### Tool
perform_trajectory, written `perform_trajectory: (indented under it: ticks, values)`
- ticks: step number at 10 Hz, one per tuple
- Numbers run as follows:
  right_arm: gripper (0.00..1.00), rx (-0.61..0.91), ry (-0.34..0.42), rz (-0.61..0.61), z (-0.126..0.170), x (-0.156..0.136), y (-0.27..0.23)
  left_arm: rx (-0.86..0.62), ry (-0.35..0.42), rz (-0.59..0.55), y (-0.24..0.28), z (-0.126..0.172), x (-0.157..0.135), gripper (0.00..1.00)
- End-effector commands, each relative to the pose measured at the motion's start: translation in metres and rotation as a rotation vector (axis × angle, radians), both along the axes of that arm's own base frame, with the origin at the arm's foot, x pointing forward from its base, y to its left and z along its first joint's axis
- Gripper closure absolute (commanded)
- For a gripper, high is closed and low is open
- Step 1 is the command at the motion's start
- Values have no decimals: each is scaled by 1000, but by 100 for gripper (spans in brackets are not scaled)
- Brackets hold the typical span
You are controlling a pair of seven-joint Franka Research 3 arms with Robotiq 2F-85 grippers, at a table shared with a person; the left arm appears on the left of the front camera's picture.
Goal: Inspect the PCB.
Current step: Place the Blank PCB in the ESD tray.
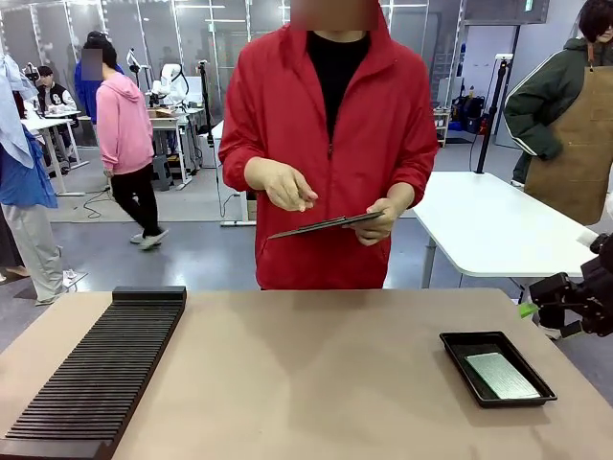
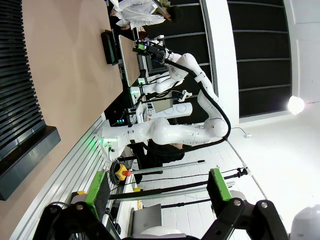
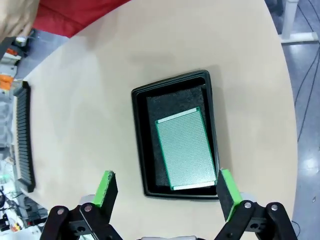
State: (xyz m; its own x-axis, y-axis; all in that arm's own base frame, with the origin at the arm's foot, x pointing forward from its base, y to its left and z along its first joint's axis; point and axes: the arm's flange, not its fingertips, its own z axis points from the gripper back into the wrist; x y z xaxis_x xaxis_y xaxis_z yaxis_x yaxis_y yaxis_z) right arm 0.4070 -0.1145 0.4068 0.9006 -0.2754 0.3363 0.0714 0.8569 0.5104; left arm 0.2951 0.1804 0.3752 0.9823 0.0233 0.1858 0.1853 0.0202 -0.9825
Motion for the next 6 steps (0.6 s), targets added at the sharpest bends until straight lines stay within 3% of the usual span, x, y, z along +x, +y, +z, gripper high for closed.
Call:
perform_trajectory:
  ticks: [1,3,4,6]
  values:
    - [0,152,-5,23,47,-47,-30,5,4,1,1,3,3,0]
    - [0,234,-79,16,78,-104,-66,5,4,1,1,3,3,0]
    - [0,287,-73,37,85,-124,-80,5,4,1,1,3,3,0]
    - [0,572,-19,98,86,-156,-127,5,4,1,1,3,3,0]
